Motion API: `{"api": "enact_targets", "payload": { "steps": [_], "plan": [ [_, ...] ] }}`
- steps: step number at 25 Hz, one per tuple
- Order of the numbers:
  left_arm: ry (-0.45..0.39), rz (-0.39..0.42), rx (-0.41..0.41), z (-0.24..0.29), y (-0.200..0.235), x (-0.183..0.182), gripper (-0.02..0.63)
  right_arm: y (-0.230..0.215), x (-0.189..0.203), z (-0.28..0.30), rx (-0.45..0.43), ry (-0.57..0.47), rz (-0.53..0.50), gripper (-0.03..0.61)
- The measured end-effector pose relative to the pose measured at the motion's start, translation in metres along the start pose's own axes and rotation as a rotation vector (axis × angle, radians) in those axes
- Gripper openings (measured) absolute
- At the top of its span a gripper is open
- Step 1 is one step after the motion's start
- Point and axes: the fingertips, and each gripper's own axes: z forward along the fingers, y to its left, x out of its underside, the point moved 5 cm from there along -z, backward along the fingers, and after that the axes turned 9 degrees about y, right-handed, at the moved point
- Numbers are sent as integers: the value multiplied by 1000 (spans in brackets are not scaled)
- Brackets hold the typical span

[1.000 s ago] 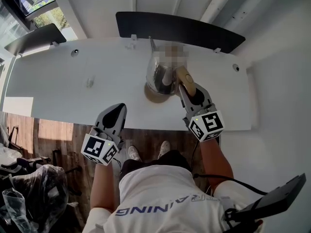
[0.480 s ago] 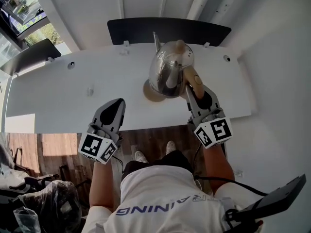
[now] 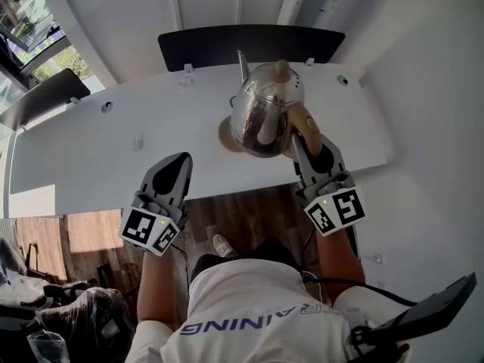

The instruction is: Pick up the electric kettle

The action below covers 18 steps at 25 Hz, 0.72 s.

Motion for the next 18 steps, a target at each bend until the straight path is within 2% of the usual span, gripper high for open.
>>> {"api": "enact_targets", "payload": {
  "steps": [9, 18],
  "plan": [
    [-9, -6, -29, 16, -57, -6, 12, -32, -6, -40, -31, -40, -26, 64],
    [-12, -7, -64, 20, -119, -3, 12, -63, -12, -90, -66, -80, 2, 64]
  ]
}}
